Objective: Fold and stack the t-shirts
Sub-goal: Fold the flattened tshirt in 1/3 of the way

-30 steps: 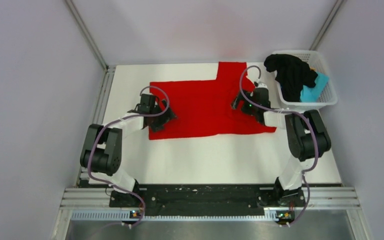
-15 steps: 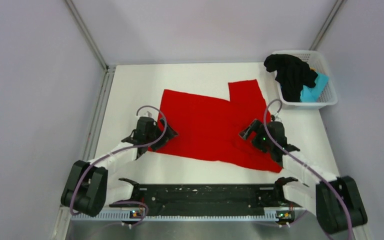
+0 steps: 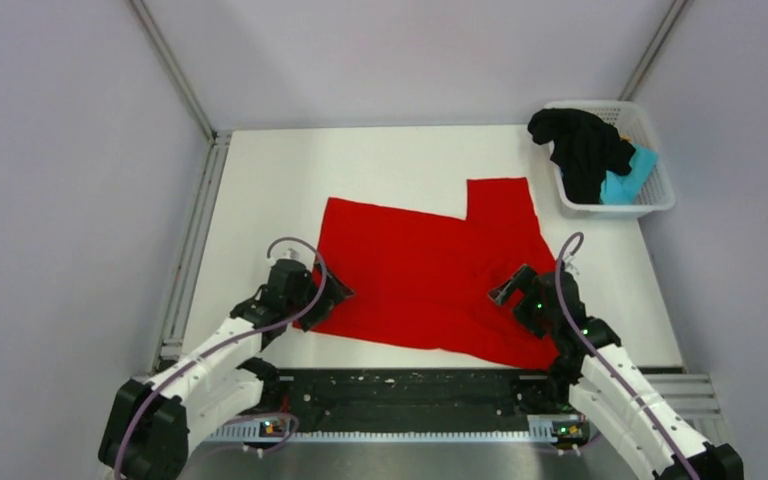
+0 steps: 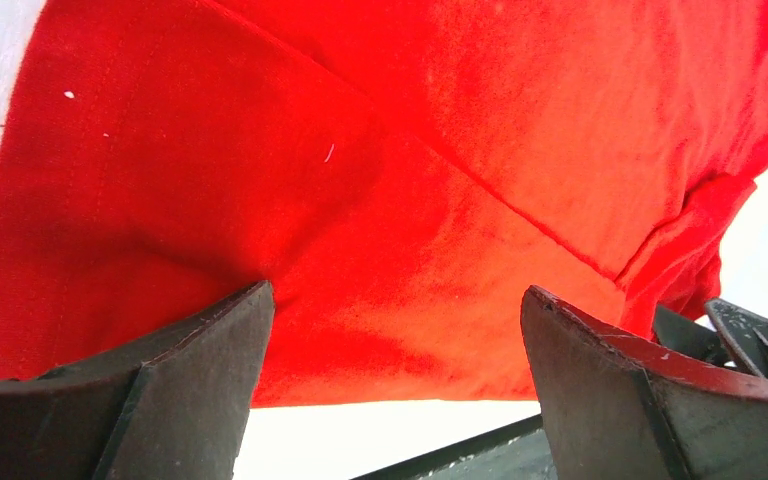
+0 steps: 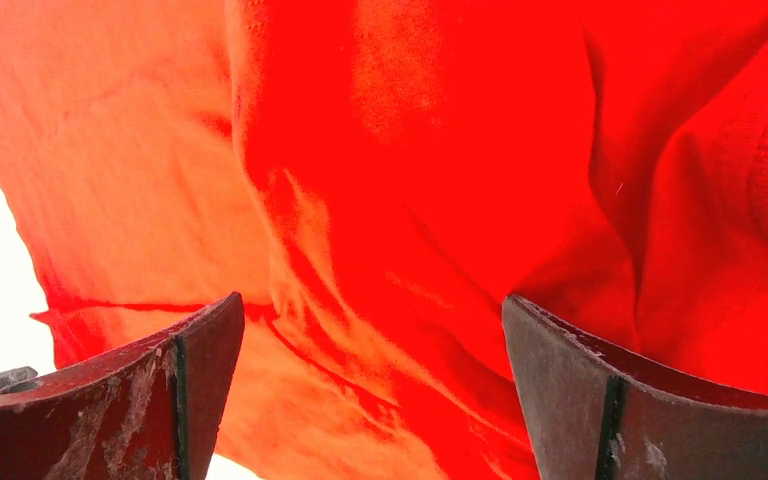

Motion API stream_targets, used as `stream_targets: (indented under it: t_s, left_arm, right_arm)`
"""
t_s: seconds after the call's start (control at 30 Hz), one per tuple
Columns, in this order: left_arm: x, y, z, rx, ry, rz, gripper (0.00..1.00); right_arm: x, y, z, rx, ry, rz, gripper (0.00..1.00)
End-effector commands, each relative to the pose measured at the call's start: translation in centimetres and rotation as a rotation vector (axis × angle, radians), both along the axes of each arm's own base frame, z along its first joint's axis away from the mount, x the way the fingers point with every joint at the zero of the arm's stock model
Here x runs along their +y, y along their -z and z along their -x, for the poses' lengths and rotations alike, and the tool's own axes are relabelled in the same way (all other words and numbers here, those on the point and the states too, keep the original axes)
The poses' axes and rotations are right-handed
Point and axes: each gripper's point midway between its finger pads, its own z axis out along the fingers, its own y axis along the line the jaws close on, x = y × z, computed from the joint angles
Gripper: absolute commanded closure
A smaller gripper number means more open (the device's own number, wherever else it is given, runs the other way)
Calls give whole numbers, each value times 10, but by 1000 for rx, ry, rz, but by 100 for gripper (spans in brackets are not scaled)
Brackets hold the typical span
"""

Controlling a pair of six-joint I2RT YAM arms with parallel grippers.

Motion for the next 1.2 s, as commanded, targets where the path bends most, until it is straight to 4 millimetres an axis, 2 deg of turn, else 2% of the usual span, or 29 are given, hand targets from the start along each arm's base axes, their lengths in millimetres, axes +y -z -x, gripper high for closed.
stream_targets:
  t_s: [0.0, 0.17, 0.33, 0.43, 0.53, 0.63, 0.73, 0.87, 1.0, 1.17]
  left_arm:
    - [28, 32, 47, 180, -30, -113, 1]
    - [24, 25, 46, 141, -17, -78, 1]
    - [24, 5, 37, 86, -22, -79, 1]
    - [23, 4, 32, 58, -27, -73, 1]
    - [18, 1, 24, 38, -11, -63, 1]
    - [21, 13, 27, 99, -9, -108, 1]
    - [23, 30, 43, 193, 14, -124, 1]
    - [25, 44, 80, 350, 55, -123, 1]
    - [26, 43, 106, 400, 59, -94, 1]
    - [35, 37, 114, 387, 4, -90, 1]
  right_arm:
    - [-6, -7, -2, 2, 7, 49, 1]
    - [-10, -33, -15, -75, -1, 92, 1]
    - [-14, -64, -32, -159, 1, 136, 1]
    - [-13, -62, -37, -152, -5, 147, 1]
    - [-8, -52, -49, -145, -12, 149, 1]
    - [-2, -41, -65, -131, -28, 165, 1]
    - [-2, -34, -84, -105, -29, 194, 1]
    - [5, -30, -111, -112, -29, 164, 1]
    - [3, -21, -126, -89, -41, 205, 1]
    - [-4, -15, -140, -111, -33, 189, 1]
